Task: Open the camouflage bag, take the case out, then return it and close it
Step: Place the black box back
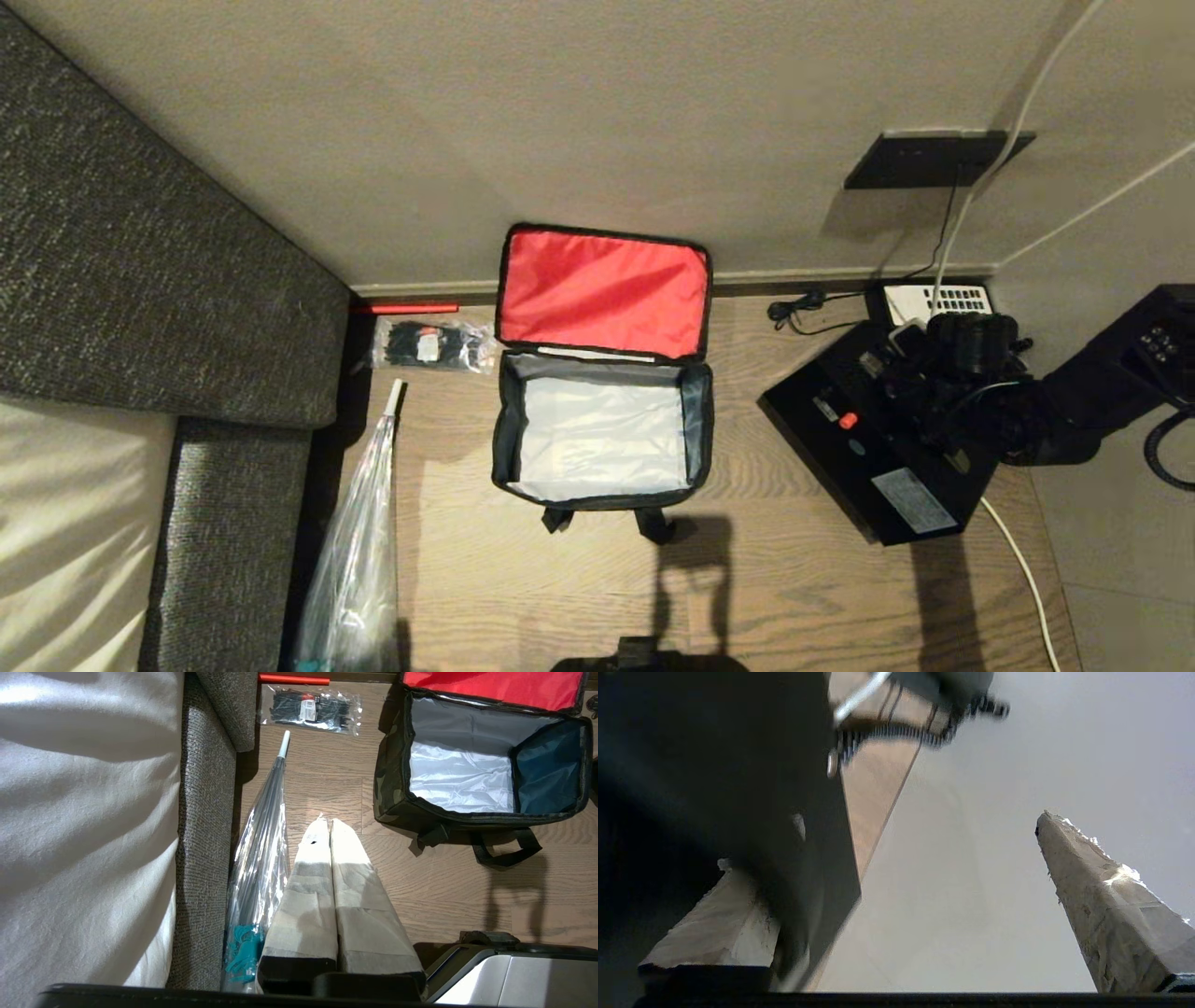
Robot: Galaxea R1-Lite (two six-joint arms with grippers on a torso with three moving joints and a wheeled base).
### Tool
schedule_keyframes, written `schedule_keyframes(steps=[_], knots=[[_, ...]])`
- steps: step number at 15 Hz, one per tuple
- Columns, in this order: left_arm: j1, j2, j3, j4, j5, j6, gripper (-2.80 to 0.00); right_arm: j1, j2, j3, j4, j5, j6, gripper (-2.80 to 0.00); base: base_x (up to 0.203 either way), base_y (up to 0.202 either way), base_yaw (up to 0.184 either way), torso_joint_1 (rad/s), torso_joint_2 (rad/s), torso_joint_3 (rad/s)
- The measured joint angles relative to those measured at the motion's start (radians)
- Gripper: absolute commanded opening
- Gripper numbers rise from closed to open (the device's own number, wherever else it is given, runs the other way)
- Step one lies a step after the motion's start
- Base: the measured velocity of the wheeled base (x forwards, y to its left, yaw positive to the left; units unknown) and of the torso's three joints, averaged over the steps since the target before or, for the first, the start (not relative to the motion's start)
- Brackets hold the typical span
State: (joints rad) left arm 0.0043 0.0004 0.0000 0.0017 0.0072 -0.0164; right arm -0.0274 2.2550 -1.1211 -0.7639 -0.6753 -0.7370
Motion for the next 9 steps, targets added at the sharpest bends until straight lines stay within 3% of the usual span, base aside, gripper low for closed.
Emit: schedule_keyframes(steps=[1,9], knots=[[0.0,0.0,0.0,0.0,0.0,0.0,-2.8,0.0,0.01,-0.012,-0.02,0.001,-0.013,-2.8,0.0,0.0,0.0,0.0,0.0,0.0],[0.0,0.0,0.0,0.0,0.0,0.0,-2.8,0.001,0.031,0.034,-0.096,0.009,-0.036,-2.8,0.0,0.0,0.0,0.0,0.0,0.0]])
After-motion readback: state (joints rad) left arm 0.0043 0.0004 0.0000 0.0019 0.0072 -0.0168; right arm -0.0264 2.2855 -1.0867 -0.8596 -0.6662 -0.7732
